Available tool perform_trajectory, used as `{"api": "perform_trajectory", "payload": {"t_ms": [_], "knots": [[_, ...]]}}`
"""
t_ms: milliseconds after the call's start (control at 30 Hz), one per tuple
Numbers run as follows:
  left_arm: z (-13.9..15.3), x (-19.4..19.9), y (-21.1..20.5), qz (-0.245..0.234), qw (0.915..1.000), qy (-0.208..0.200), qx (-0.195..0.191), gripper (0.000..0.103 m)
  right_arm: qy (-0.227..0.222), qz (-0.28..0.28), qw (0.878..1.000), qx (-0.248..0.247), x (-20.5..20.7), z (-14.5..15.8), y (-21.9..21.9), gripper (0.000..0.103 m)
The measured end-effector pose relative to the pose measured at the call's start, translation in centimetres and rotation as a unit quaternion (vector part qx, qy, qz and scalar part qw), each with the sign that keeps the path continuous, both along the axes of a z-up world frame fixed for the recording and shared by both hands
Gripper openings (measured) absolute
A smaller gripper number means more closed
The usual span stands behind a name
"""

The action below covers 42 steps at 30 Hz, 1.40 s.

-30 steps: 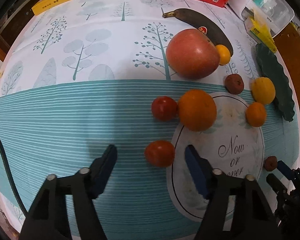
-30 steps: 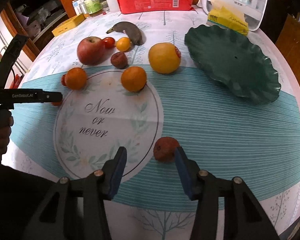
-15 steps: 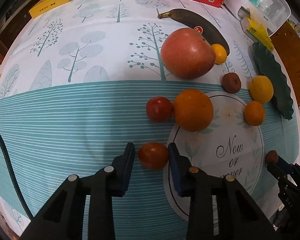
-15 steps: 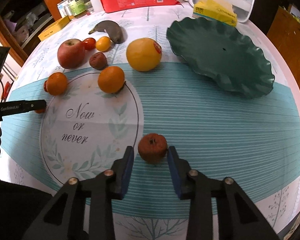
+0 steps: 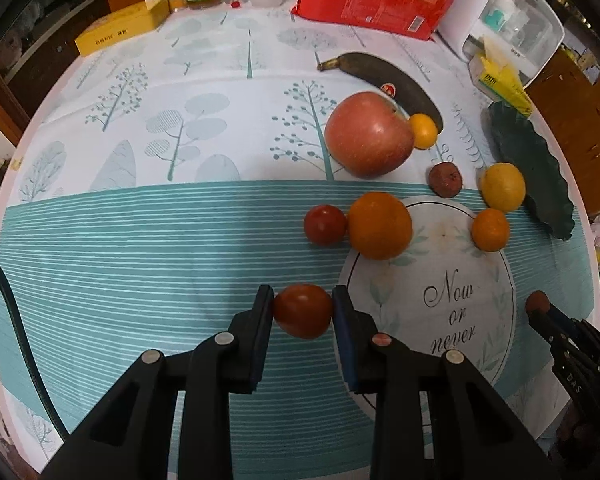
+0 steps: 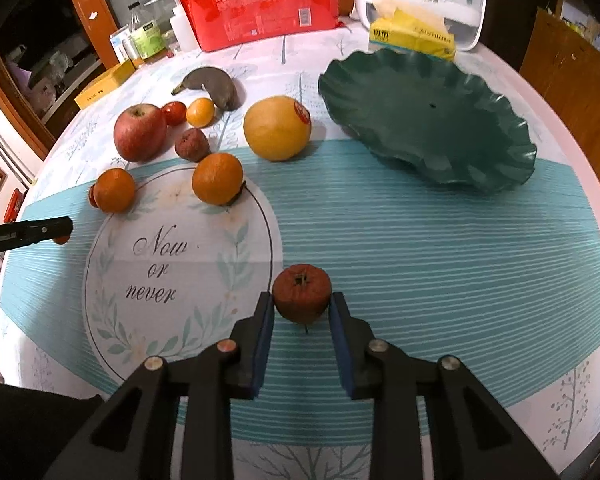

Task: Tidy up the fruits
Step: 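Carry the plum over the green plate with the right tool while the left tool carries the tomato there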

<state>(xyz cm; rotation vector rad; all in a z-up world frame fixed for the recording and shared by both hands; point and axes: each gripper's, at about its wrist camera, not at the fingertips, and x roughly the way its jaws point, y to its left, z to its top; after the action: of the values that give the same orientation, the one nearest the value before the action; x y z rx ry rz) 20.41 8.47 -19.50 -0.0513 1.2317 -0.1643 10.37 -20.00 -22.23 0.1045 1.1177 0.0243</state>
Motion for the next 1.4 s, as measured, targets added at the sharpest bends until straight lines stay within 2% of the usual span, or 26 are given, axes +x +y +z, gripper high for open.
{"api": "perform_trajectory", "payload": {"t_ms": [233, 633, 933, 1100, 1400], "knots": [[2.4, -2.0, -0.1, -0.013, 0.9993, -0.033, -0.007, 0.028, -0.037, -0.006, 0.999, -0.003, -1.2, 1.5, 0.1, 0.027], [7.0, -3.8, -2.8, -0.049, 0.9947, -0.087, -0.028, 0.028, -0.105, -0.023, 0.994, -0.01, -2.9, 6.5, -0.8, 0.027], [10.6, -3.4, -6.9, -0.049, 0.991, -0.116, -0.045, 0.028, -0.139, -0.024, 0.99, -0.006, -2.2, 9.0, -4.0, 0.027], [12.1, -3.0, -10.1, -0.039, 0.9891, -0.133, -0.049, 0.028, -0.141, 0.0, 0.99, -0.01, -1.0, 9.7, -6.6, 0.027], [12.8, -2.2, -16.4, -0.014, 0.9865, -0.152, -0.06, 0.028, -0.145, 0.052, 0.988, -0.015, 1.5, 10.5, -11.8, 0.027]]}}
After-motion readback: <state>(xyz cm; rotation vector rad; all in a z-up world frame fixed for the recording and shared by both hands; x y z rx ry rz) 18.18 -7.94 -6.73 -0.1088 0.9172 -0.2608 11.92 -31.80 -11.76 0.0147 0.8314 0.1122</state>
